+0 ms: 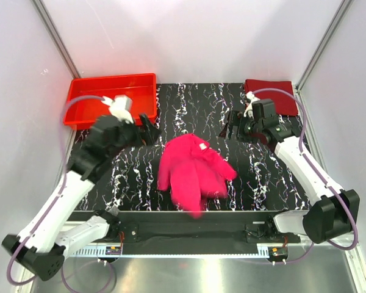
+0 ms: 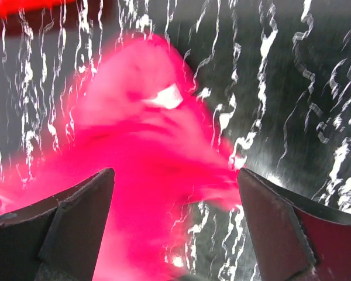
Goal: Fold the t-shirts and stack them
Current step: Move the tshirt to the center of the board, then flatten the tshirt out
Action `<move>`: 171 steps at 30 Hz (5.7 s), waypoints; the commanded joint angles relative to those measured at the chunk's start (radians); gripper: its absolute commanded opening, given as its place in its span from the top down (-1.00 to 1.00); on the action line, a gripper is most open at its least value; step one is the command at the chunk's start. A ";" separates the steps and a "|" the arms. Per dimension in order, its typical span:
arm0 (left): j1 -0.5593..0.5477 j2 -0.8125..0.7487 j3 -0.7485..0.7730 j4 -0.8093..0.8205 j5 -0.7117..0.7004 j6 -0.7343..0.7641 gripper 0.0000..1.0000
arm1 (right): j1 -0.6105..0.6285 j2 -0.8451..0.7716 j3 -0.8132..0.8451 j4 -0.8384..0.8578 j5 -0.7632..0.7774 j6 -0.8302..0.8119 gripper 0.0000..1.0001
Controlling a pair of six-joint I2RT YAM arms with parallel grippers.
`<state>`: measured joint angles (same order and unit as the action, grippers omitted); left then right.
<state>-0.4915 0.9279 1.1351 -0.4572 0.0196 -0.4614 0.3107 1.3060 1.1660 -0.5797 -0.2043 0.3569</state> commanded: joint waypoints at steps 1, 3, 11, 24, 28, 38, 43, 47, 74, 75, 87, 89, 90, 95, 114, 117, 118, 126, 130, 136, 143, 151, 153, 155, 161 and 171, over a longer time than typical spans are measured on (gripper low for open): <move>-0.007 0.008 -0.112 -0.127 0.029 -0.037 -0.86 | 0.007 -0.048 -0.046 -0.074 -0.082 0.013 -0.85; -0.007 0.028 -0.126 -0.201 0.029 -0.051 -0.67 | 0.011 -0.044 -0.089 -0.062 -0.150 0.008 -0.79; -0.145 0.225 -0.182 -0.126 0.118 -0.062 -0.72 | 0.067 0.140 -0.140 -0.056 -0.204 0.047 -0.89; -0.104 0.597 -0.112 -0.086 -0.066 -0.135 -0.49 | -0.074 0.323 -0.074 -0.172 -0.014 -0.053 -0.55; -0.042 0.656 -0.110 -0.081 -0.026 -0.125 -0.43 | -0.088 0.343 -0.117 -0.171 -0.018 -0.044 -0.32; 0.013 0.813 -0.086 -0.040 0.042 -0.089 -0.40 | -0.097 0.432 -0.135 -0.141 -0.017 -0.013 -0.21; 0.018 0.865 -0.074 -0.017 0.066 -0.094 0.13 | -0.102 0.432 -0.158 -0.132 0.000 -0.016 0.20; 0.021 0.870 -0.029 -0.050 0.037 -0.077 0.75 | -0.101 0.456 -0.151 -0.127 0.002 0.002 0.87; 0.136 0.102 0.454 -0.140 -0.457 0.297 1.00 | 0.055 -0.296 0.235 -0.172 -0.317 0.068 1.00; 0.137 0.080 0.459 -0.120 -0.498 0.314 1.00 | 0.083 -0.332 0.236 -0.120 -0.402 0.106 1.00; 0.139 0.208 0.640 0.101 -0.335 0.504 1.00 | 0.134 -0.313 0.429 -0.278 -0.505 0.090 1.00; 0.139 0.326 0.652 0.103 -0.255 0.492 1.00 | 0.136 -0.303 0.399 -0.374 -0.389 0.070 1.00; 0.137 0.371 0.658 0.101 -0.184 0.477 1.00 | 0.134 -0.297 0.390 -0.408 -0.368 0.064 1.00; 0.000 0.707 0.753 0.095 -0.051 0.455 1.00 | 0.134 -0.298 0.232 -0.518 -0.018 0.091 1.00; -0.185 0.924 0.818 -0.333 -0.288 0.348 -0.74 | 0.073 -0.015 -0.009 -0.413 -0.043 0.047 -0.38; -0.185 0.772 0.669 -0.333 -0.247 0.311 -0.61 | 0.006 0.062 -0.015 -0.387 -0.056 0.068 -0.22; -0.185 0.737 0.566 -0.333 -0.233 0.294 -0.58 | -0.046 0.078 -0.022 -0.373 -0.079 0.073 -0.11; -0.183 0.482 0.076 -0.328 -0.152 0.112 -0.43 | -0.154 0.237 -0.040 -0.312 -0.107 0.013 -0.22; -0.180 0.474 -0.078 -0.229 -0.052 0.055 -0.30 | -0.154 0.305 -0.065 -0.283 -0.142 -0.012 -0.29; -0.173 0.652 -0.052 -0.225 -0.105 0.001 -0.28 | -0.156 0.343 -0.083 -0.249 -0.071 -0.001 -0.36; -0.174 0.656 -0.121 -0.169 -0.129 -0.026 -0.64 | -0.154 0.308 -0.123 -0.235 -0.030 0.007 -0.38; -0.164 0.765 -0.186 -0.018 -0.055 -0.092 -0.37 | -0.154 0.273 -0.126 -0.236 0.026 0.017 -0.37; -0.162 0.787 -0.202 0.009 -0.052 -0.088 -0.21 | -0.160 0.240 -0.129 -0.236 0.043 0.031 -0.36; -0.159 0.798 -0.204 0.014 -0.050 -0.082 0.19 | -0.168 0.204 -0.129 -0.238 0.072 0.053 -0.33; -0.186 0.665 -0.137 -0.176 -0.189 -0.086 1.00 | -0.188 0.156 -0.082 -0.279 0.151 0.028 -0.22; -0.216 0.964 0.433 -0.354 -0.225 0.032 0.98 | -0.188 0.150 -0.057 -0.290 0.131 0.028 -0.19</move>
<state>-0.7097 1.7565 1.4082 -0.7860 -0.1848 -0.5064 0.1242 1.4727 1.0775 -0.8635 -0.0868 0.3889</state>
